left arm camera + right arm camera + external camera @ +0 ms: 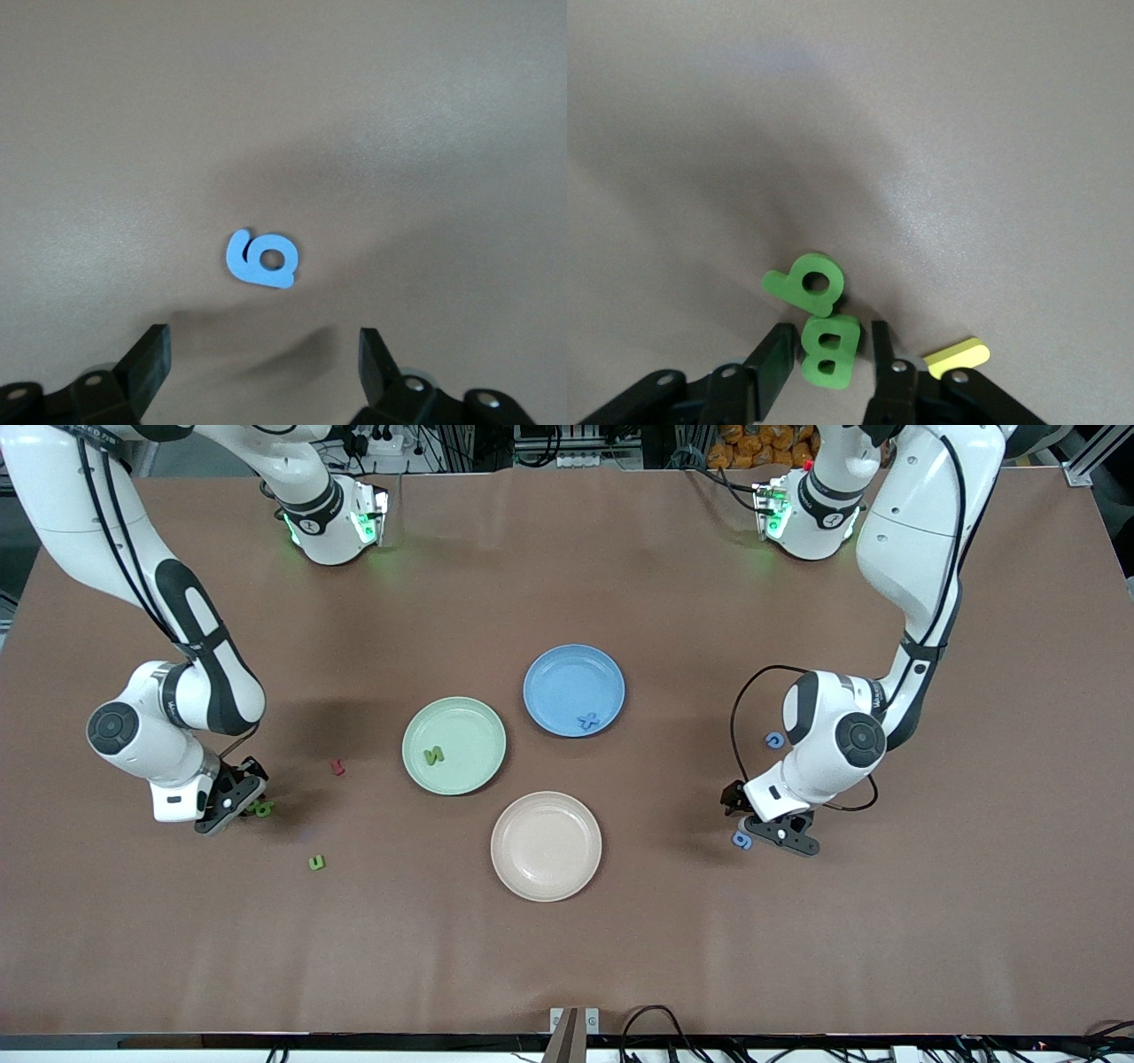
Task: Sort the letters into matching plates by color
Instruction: 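Grasp green B with the right gripper while the left gripper descends to 6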
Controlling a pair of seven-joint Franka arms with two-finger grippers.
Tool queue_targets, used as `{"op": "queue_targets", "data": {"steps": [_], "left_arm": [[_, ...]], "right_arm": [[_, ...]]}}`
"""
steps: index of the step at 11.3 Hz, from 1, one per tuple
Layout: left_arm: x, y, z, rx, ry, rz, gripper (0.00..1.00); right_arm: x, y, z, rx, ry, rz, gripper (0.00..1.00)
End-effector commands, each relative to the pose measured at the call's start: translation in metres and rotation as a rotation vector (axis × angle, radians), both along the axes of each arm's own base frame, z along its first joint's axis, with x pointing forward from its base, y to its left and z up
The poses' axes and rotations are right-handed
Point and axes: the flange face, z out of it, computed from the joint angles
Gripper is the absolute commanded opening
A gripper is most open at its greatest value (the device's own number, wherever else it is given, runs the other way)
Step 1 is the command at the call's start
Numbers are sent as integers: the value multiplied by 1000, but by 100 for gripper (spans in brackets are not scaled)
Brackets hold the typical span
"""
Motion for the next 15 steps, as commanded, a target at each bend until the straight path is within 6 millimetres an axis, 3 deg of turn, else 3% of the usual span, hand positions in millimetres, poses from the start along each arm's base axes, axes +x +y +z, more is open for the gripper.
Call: {"op": "queue_targets", "data": {"steps": [1, 5, 10, 15], "left_arm": [[4, -10, 1, -20, -12, -7, 93], [8, -13, -3, -11, -17, -29, 88], [13, -11, -6, 10, -17, -50, 82], [18, -8, -5, 15, -26, -48, 81]], "right_arm": [[-1, -6, -4, -2, -3, 16, 34], [-1, -5, -3, -2, -3, 16, 25], [-1, -10, 2, -1, -2, 6, 23], [-1, -10, 36, 14, 22, -22, 22]]}}
